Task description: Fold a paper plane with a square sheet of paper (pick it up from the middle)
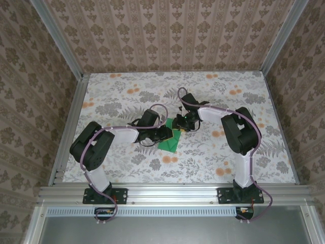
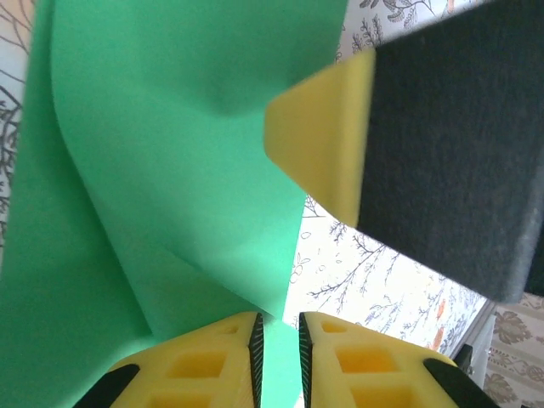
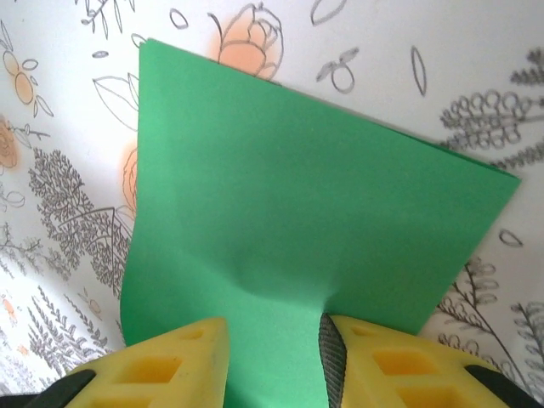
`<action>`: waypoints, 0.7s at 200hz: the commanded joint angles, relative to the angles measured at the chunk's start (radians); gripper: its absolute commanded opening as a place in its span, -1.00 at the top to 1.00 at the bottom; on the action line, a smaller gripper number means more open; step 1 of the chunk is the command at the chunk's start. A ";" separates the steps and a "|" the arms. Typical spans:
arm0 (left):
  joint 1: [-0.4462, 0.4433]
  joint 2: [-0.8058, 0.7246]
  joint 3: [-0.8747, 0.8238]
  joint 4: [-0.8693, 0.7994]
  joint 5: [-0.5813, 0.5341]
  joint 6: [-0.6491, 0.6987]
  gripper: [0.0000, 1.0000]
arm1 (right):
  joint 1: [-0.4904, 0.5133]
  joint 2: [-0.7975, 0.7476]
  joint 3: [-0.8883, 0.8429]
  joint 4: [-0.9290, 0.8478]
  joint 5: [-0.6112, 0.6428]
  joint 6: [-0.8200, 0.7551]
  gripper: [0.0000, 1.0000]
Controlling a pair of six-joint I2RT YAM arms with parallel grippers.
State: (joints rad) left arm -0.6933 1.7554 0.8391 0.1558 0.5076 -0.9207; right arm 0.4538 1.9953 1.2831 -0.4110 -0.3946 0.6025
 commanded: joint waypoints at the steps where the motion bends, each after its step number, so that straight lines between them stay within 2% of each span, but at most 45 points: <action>1: 0.003 0.016 0.012 -0.021 -0.026 0.011 0.58 | -0.005 -0.082 -0.069 0.034 -0.047 -0.005 0.27; 66: 0.006 0.022 0.010 -0.024 -0.037 0.000 0.58 | 0.009 -0.301 -0.283 0.069 -0.066 -0.028 0.26; 140: 0.010 0.015 0.000 -0.022 -0.050 -0.012 0.59 | 0.053 -0.267 -0.332 0.165 -0.150 0.001 0.21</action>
State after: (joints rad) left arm -0.6922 1.7695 0.8391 0.1501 0.4709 -0.9215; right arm 0.5014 1.7039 0.9600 -0.3080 -0.4896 0.5953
